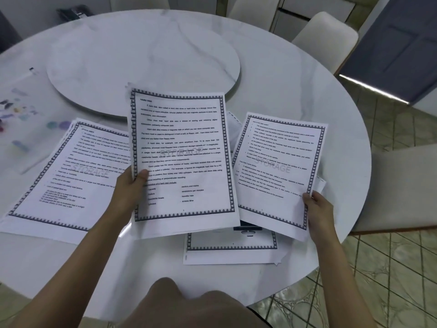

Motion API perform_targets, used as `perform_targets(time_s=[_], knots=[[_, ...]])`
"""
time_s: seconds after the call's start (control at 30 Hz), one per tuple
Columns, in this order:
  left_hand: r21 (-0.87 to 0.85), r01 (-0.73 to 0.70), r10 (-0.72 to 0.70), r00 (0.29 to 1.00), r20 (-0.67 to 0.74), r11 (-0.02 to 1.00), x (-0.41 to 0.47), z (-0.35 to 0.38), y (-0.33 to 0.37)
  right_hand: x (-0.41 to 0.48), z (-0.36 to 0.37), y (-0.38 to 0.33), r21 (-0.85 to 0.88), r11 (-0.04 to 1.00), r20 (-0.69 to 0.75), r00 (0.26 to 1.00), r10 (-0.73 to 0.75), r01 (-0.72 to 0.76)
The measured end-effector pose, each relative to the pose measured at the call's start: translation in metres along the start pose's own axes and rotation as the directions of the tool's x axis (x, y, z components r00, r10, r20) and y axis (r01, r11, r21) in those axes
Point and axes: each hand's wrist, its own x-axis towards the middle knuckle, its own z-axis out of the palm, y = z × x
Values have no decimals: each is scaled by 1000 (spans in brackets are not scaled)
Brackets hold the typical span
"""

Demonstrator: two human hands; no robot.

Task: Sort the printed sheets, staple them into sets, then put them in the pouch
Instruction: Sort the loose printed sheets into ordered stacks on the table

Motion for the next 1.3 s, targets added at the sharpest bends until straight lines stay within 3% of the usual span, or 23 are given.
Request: perform_targets(time_s=[0.53,0.67,0.83,0.97,1.13,1.3], knots=[[-83,177,-179,984,-10,981,-1,-9,-19,3,-5,1,58,998,-23,1000,-9,10],[18,232,-231,972,-32,973,-1,-6,-30,4,-7,6,-15,997,-108,991,-75,74],[115,244,-241,970,-41,963,3,-6,-36,6,-3,8,-19,999,-272,961,-54,51],[143,222,-218,975,-42,965,5,-6,-35,8,-2,14,-100,994,-263,963,-65,40],[162,144,-141,990,-29,976,1,-8,-34,6,0,19,-344,937,-195,972,-132,58],[117,85,-81,996,-31,989,-1,-18,-26,7,15,19,-531,844,-289,919,-268,78]])
